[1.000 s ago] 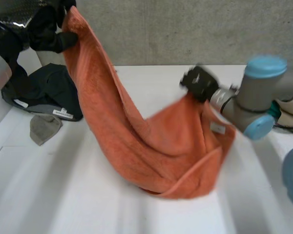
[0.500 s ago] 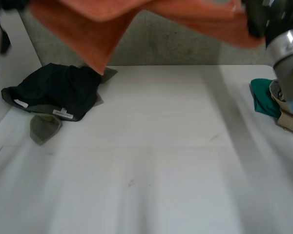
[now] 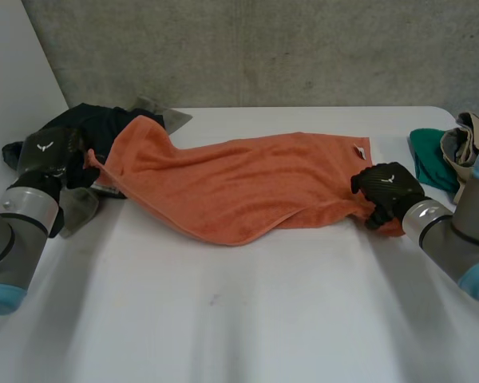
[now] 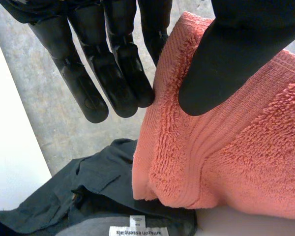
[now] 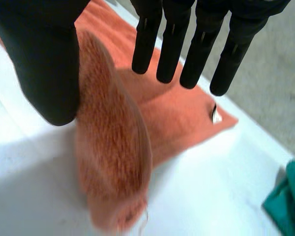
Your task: Fold the laundry.
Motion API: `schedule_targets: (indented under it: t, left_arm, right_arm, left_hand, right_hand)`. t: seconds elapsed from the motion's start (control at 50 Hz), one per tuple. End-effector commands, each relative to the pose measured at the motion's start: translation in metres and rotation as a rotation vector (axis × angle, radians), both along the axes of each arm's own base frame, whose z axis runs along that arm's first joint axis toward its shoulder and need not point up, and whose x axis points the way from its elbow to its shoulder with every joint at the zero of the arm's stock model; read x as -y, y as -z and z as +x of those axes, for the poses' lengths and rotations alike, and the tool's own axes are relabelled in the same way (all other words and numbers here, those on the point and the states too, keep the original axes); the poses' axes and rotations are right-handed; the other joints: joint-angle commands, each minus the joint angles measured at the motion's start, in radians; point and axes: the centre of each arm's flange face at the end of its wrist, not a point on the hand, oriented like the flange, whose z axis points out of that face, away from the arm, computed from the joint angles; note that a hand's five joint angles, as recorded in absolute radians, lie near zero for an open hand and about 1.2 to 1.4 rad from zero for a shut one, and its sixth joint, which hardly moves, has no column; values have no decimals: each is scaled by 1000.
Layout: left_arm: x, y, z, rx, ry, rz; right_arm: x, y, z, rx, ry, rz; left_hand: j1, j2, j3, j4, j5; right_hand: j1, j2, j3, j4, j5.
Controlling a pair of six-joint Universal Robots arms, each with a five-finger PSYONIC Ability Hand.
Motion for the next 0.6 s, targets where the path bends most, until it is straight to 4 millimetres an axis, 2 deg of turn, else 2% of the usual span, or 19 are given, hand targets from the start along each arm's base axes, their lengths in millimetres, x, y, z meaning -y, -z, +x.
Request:
schedule_targets:
  t: [0.02, 0.12, 0.16, 0.2, 0.22, 0.32, 0.4, 0.44, 0.48, 0.5, 0.6]
  left_arm:
    - [-2, -5, 0, 1, 2, -4]
    - [-3, -3, 2, 2, -1, 6]
    - [-3, -2, 3, 3, -4, 9]
    - [-3, -1, 3, 4, -4, 16]
    - [-3, -2, 4, 4, -5, 21]
    - [-15, -7, 8, 25, -10, 91]
    - [-40, -15, 13, 108, 0, 230]
    - [-59, -21, 19, 187, 11, 322]
    - [-71, -24, 23, 244, 23, 384]
    - [-82, -26, 28, 303, 40, 452]
    - [-114, -28, 38, 454, 127, 637]
  right_arm:
    - [10, 0, -13, -3, 79, 160]
    - [16, -2, -16, 33, 110, 184]
    - [16, -2, -17, 51, 118, 191]
    - [17, -3, -17, 57, 120, 188]
    - [18, -5, -17, 62, 123, 185]
    - [15, -17, -22, 64, 129, 175]
    - [0, -45, -30, 18, 125, 156]
    - [-14, -61, -42, -71, 111, 154]
    - [-29, -66, -50, -168, 84, 174]
    - [-45, -69, -57, -280, 43, 201]
    - [-93, -70, -76, -598, -134, 294]
  left_hand:
    - [233, 195, 198, 193, 242]
    - [233, 195, 198, 193, 242]
    - [233, 195, 198, 193, 242]
    - [233, 195, 198, 193, 242]
    - [233, 195, 198, 193, 242]
    - [233, 195, 198, 193, 242]
    - [233, 195, 198, 193, 242]
    - [233, 195, 198, 193, 242]
    - [233, 195, 198, 193, 242]
    - [233, 195, 198, 193, 242]
    - [233, 195, 198, 193, 242]
  right_hand:
    - [1, 7, 9, 9, 29]
    - [74, 80, 82, 83, 102]
    - [220, 227, 228, 229, 249]
    - [460, 467, 468, 469, 489]
    - [799, 806, 807, 808, 828]
    - [803, 809, 810, 811, 831]
    - [803, 809, 810, 811, 831]
    - [803, 809, 810, 811, 831]
    - [803, 809, 810, 811, 831]
    - [803, 809, 810, 811, 831]
    - [803, 809, 810, 811, 831]
